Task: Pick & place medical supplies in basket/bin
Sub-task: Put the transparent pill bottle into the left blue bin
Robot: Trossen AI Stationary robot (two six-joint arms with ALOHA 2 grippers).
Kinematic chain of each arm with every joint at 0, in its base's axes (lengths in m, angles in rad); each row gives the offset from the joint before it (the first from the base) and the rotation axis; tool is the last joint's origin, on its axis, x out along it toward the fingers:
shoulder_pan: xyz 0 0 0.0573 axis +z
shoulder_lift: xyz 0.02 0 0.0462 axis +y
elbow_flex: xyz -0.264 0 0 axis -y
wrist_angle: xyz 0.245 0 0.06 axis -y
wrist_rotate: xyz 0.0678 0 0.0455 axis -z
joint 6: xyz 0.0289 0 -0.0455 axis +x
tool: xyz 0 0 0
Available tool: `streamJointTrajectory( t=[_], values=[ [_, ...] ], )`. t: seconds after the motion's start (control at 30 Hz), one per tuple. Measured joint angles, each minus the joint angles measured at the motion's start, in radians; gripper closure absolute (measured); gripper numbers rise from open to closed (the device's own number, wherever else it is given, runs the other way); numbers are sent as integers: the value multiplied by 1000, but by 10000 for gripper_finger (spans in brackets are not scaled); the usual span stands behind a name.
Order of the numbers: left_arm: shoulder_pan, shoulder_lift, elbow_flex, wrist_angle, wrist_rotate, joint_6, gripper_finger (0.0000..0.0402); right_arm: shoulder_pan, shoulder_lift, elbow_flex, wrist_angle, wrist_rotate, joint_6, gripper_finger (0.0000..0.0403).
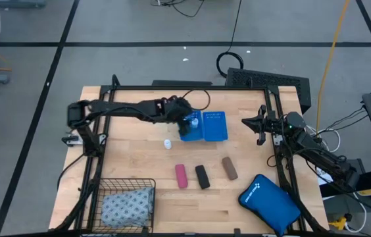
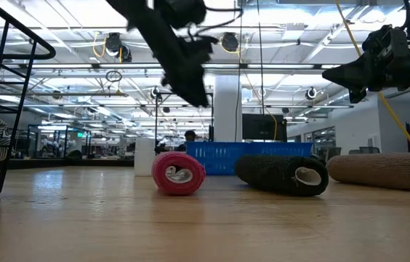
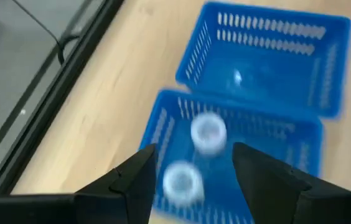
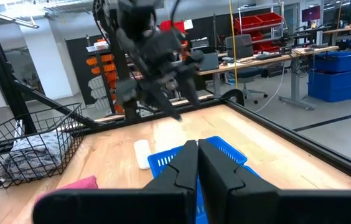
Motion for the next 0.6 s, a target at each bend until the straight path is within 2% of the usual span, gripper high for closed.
streamJointTrajectory(
  t=[0.17,0.27,0.4,0.6],
  values=[
    [-29,-127,0,-211,-1,-91,179,0,0,0,-1,0,0,399],
    [-64,-196,-11,-230,-2,-110,177,0,0,0,0,0,0,399],
    [-127,-280,-86,-140,-11,-78,179,0,1,0,0,0,0,399],
    [-191,-413,-272,62,-29,-77,188,0,5,0,-2,0,0,399]
  ],
)
